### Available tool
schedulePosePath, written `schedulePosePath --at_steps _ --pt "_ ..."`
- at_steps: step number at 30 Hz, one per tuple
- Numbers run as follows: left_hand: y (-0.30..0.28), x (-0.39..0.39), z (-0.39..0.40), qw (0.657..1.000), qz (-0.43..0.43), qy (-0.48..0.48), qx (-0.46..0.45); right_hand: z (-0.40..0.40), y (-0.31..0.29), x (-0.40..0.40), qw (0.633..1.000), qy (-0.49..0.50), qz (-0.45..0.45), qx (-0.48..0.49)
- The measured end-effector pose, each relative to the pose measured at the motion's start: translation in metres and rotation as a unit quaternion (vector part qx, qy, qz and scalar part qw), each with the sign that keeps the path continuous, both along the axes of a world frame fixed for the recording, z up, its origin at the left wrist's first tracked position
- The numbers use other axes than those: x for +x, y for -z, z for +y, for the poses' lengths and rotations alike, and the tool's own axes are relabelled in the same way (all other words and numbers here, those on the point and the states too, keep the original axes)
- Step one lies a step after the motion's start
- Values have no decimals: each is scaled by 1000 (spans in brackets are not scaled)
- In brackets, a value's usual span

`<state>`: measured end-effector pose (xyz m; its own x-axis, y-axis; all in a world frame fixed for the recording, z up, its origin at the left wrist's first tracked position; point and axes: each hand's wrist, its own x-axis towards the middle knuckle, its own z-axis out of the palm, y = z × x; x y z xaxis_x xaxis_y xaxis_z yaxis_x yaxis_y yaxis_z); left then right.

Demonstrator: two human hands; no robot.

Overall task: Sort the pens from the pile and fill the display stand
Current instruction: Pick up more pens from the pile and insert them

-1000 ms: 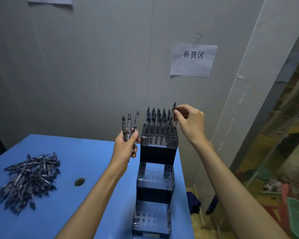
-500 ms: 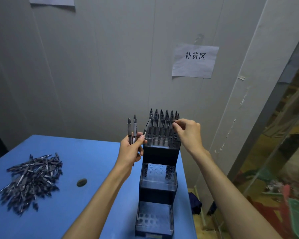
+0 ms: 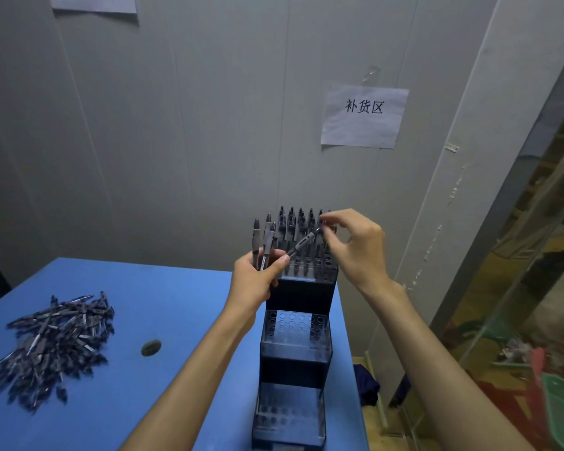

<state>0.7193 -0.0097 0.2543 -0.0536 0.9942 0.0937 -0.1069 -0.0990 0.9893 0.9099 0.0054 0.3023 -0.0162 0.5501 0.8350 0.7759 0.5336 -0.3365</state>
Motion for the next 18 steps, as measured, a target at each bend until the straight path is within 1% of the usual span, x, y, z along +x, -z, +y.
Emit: schedulePosePath --at_steps 2,6,10,14,16,18 --pt "-2 4 2 1000 6 -4 -4 -1 -2 -7 998 -26 -63 -11" --pt "-7 11 4 1000 18 -6 6 2 3 -12 985 -61 -131 -96" --pt "-10 9 6 999 24 -19 20 5 4 -8 977 -64 -148 -140" --pt "-13 8 6 999 31 -23 31 6 -1 -3 956 -77 -201 -199" --pt "-15 8 10 998 27 -32 36 8 2 -1 947 -75 -228 -213" --pt "-17 8 14 998 21 -38 44 8 6 0 949 -66 -222 -215"
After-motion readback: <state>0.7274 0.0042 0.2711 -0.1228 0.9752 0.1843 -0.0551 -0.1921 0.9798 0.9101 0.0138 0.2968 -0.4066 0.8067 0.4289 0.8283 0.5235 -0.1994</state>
